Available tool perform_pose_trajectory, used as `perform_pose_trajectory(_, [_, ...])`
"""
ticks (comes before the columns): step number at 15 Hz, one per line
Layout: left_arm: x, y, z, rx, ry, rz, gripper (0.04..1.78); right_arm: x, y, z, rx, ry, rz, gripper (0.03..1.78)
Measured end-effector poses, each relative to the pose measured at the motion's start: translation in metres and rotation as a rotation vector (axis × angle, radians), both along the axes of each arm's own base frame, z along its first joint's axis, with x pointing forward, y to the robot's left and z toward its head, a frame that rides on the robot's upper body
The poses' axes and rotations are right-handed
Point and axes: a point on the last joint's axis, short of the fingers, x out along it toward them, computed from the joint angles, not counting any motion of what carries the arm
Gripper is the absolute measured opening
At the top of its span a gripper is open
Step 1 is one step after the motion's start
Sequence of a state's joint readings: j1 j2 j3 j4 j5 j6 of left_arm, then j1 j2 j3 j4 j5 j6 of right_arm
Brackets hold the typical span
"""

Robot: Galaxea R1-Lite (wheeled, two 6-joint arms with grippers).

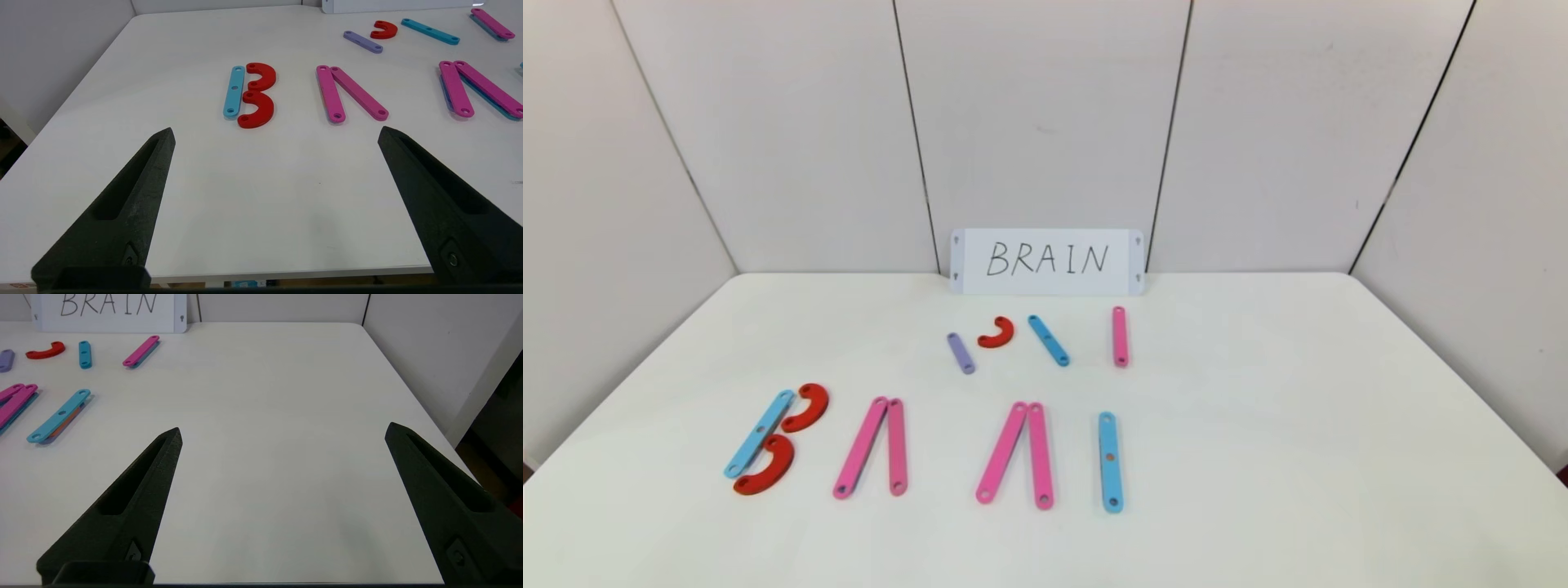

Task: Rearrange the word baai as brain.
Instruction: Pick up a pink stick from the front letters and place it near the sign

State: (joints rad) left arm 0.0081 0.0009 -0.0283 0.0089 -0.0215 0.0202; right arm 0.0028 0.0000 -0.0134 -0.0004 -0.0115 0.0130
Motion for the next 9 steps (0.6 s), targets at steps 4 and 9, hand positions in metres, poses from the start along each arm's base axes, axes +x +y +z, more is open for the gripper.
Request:
perform_pose_trajectory(4, [-0.004,0.000,0.032,-0.002,-0.043,-0.004,1.74,-0.006,0.000,0.035,0.002,-0.056,0.008,1.74])
perform_pose_trajectory(9, [0.012,0.000,0.097,-0.001,-0.019,-0.017,1.74,0.011,0.000,0.114,0.001,-0.042,0.025,1.74])
